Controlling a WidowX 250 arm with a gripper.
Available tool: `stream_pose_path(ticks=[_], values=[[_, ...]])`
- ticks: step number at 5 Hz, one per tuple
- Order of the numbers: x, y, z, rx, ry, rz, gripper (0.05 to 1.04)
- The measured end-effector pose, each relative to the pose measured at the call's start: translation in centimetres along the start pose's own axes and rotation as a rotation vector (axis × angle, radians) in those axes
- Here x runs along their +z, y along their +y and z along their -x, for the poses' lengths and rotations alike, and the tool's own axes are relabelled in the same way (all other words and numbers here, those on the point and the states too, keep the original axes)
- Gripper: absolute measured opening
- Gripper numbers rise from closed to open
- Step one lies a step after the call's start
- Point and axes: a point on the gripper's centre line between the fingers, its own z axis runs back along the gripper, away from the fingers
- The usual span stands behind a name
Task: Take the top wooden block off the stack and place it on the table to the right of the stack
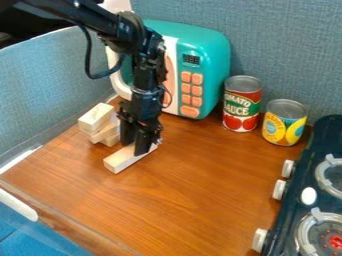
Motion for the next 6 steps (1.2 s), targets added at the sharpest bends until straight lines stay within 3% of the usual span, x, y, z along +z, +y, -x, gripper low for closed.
stream_pose_path(ticks=[2,3,4,5,6], values=[[-0.2,-0.1,-0.3,0.014,0.000,-0.024,0.564],[-0.7,-1.1,0.3,0.018,0.011,0.037,0.895],[4.1,0.2,1.5,0.067,-0.093,0.053,1.007],[7.7,0.4,2.7,0.098,-0.150,0.018,1.002],[8.9,0.1,3.4,0.098,-0.182,0.014,1.001]])
